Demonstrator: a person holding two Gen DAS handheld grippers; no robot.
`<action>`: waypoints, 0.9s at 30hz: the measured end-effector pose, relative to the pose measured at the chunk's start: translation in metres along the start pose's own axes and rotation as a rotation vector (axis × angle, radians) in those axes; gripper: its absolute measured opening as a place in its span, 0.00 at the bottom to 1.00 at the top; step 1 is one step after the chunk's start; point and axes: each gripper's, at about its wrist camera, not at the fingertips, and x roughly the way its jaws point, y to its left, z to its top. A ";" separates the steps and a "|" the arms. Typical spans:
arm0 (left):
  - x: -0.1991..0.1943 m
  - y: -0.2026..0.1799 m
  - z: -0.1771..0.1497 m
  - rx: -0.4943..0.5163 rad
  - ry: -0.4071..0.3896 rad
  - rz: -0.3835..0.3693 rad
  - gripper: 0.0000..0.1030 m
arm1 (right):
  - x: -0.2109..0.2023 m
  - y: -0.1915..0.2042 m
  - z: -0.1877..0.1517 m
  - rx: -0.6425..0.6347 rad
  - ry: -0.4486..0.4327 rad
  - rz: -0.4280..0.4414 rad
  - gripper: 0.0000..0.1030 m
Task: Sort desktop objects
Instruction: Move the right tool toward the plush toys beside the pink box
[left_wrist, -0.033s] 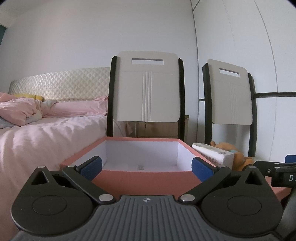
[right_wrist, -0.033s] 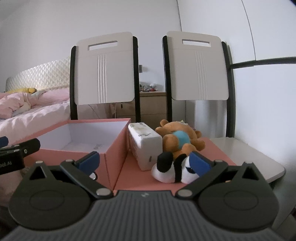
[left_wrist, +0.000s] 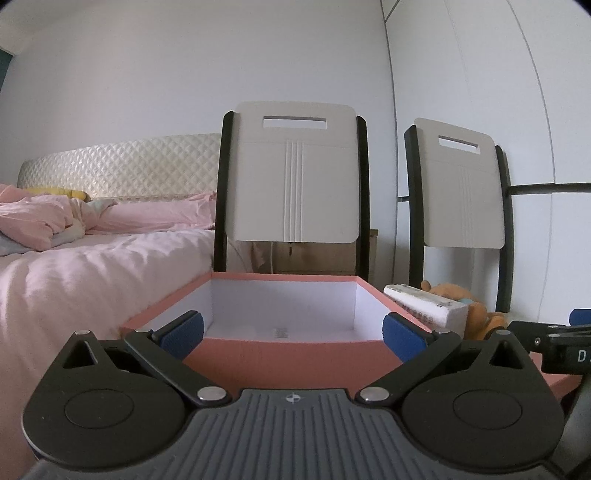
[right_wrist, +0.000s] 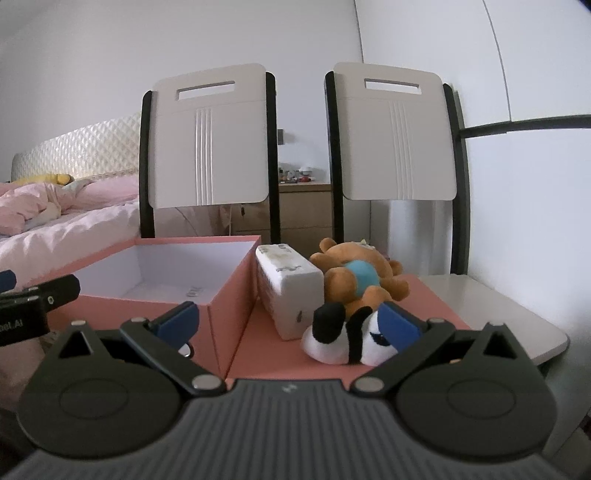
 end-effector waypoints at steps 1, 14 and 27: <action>0.000 -0.001 0.001 0.004 0.001 -0.002 1.00 | 0.000 0.000 0.000 0.004 0.003 0.001 1.00; -0.006 0.010 -0.007 0.013 -0.008 -0.016 1.00 | -0.008 -0.005 -0.002 -0.015 -0.062 -0.012 1.00; -0.014 0.010 -0.004 0.016 -0.015 -0.011 1.00 | -0.007 0.004 -0.001 -0.023 -0.065 0.016 1.00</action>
